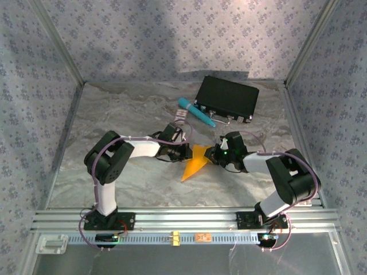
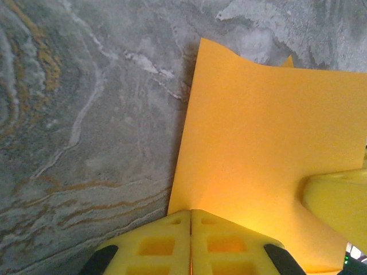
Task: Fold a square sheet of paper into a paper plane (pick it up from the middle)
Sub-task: Fold the wing for the fifth time at the center of the table.
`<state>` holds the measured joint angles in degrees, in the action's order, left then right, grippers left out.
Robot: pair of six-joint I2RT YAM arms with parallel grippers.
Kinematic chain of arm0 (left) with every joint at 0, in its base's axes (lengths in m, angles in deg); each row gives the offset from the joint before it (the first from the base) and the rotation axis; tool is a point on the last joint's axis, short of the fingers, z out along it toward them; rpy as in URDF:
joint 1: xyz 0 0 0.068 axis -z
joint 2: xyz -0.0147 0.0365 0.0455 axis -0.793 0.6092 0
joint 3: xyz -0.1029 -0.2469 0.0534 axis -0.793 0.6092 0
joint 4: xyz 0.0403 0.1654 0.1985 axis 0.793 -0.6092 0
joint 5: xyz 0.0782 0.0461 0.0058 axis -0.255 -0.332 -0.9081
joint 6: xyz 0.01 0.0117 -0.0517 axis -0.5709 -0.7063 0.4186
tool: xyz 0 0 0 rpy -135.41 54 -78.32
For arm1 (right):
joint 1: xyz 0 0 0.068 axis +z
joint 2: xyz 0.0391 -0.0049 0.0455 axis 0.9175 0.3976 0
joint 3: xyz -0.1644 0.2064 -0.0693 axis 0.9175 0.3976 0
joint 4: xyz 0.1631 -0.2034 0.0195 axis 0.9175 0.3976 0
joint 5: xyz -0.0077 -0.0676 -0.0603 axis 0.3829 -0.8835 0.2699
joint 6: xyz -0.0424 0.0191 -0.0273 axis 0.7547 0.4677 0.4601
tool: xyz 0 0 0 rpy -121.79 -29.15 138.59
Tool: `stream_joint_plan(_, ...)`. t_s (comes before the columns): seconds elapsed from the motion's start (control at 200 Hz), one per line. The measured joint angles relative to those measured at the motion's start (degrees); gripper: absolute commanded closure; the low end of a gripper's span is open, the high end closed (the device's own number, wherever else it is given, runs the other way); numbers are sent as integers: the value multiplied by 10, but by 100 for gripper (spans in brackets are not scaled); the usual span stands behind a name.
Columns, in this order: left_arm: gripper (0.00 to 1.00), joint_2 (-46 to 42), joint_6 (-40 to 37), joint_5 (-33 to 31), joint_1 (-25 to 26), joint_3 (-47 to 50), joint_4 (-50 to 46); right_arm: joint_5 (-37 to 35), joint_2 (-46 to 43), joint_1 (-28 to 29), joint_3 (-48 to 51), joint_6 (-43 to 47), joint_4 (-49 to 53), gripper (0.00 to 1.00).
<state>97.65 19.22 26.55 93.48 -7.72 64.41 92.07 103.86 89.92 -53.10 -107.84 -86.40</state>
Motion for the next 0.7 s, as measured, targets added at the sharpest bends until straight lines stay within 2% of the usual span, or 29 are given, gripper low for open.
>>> stream_joint_plan(0.19, 71, -13, 0, -11, 3, 2, 3, 3, 0, 0, 0, 3, 2, 94)
stream_joint_plan(0.265, 66, -38, -7, -30, 5, 10, -4, 2, 0, 0, 0, -2, 2, 95)
stream_joint_plan(0.405, 64, -100, -46, -85, 23, 20, -31, -2, 0, 5, -2, -22, 1, 95)
stream_joint_plan(0.545, 64, -151, -113, -172, 89, 20, -76, -8, 0, 13, -3, -43, 1, 95)
stream_joint_plan(0.7, 63, -162, -159, -254, 168, 25, -112, -17, 0, 14, -3, -58, 1, 95)
